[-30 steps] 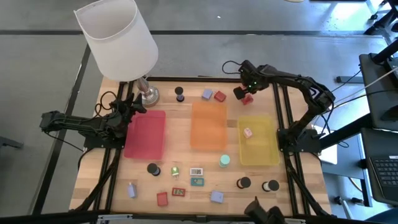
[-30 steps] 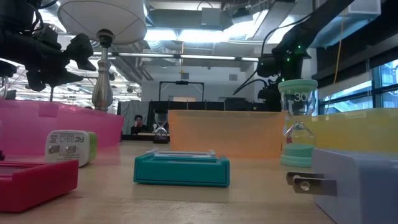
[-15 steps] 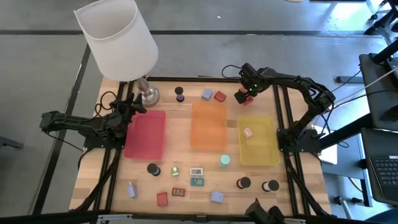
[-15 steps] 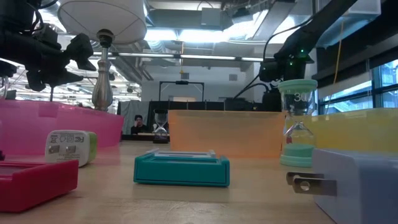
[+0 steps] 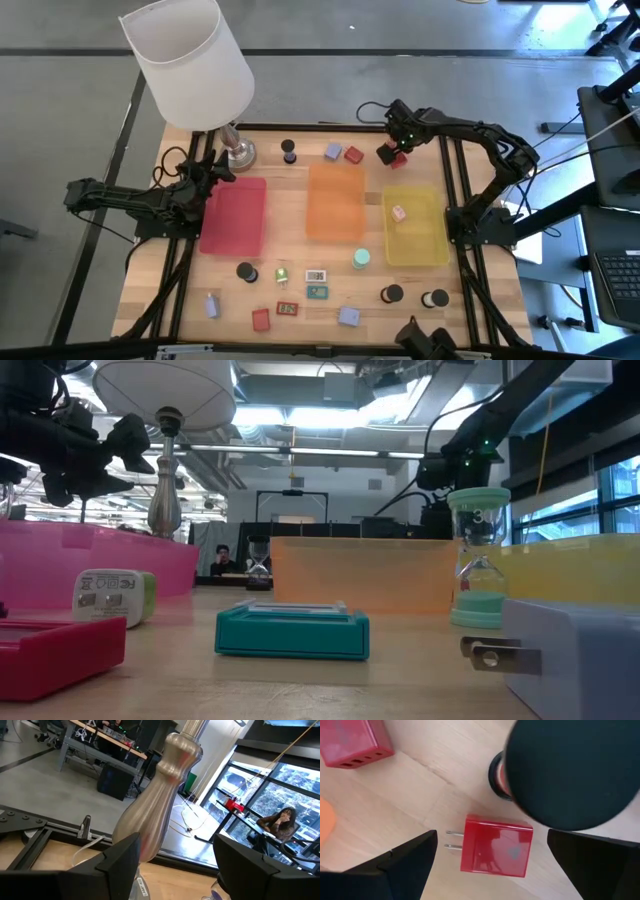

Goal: Pick & Place Office items
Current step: Put the top right red charger adapter into the yellow bin

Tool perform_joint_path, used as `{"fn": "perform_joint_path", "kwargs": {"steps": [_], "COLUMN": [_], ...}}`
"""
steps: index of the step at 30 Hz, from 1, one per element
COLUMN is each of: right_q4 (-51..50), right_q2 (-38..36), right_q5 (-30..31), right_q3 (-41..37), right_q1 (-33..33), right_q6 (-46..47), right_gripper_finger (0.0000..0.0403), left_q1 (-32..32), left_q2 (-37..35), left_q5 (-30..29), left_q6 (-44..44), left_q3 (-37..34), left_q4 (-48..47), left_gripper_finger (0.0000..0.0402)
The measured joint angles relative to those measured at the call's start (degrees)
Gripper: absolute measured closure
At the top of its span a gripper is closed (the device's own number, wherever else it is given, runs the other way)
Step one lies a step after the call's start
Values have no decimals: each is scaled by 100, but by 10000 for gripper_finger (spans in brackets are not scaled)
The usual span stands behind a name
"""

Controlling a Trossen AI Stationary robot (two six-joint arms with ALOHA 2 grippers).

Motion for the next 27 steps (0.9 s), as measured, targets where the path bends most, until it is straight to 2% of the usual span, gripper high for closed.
{"fn": "perform_joint_path", "kwargs": {"steps": [7, 14, 27], "right_q4": [11, 19, 27], "right_q2": [16, 347, 446], "right_q5": [-1, -81, -153], "right_q3": [-2, -4, -4], "right_q1": [-90, -90, -130], "right_q6": [232, 337, 202], "right_gripper_finger": [21, 21, 21], "left_q1": [-1, -2, 0], "left_q2": [0, 1, 0], "left_q5": [0, 105, 240], "left_q6": [0, 0, 0], "left_q3": [-2, 0, -2], "left_q4": [0, 1, 0], "left_gripper_finger": [155, 155, 155]}}
